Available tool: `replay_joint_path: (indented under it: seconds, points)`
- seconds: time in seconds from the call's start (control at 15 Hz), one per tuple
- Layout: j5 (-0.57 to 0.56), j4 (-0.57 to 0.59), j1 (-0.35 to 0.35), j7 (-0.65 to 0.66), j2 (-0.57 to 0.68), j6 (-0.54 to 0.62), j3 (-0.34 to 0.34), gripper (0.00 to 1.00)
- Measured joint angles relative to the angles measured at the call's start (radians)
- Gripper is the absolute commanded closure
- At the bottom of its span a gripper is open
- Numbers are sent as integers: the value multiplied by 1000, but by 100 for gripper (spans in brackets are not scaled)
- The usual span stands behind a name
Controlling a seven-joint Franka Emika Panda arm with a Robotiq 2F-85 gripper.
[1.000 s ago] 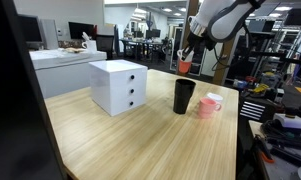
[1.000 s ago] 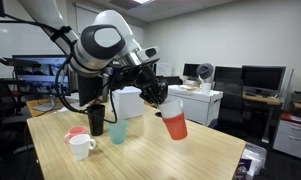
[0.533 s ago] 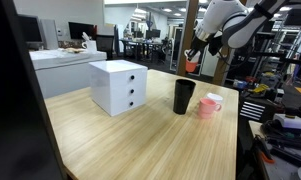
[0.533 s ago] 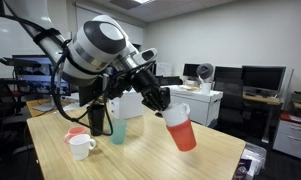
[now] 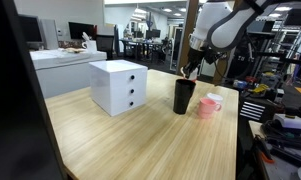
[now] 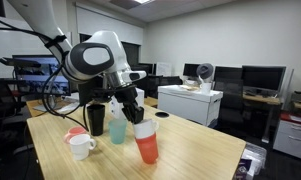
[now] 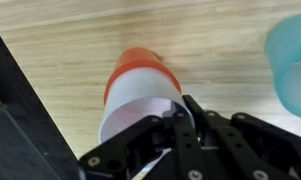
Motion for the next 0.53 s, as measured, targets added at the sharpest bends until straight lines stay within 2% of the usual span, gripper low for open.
replay_joint_path:
  seconds: [0.53]
  points:
    - [239,71,0,-113,-31,-142,55,94]
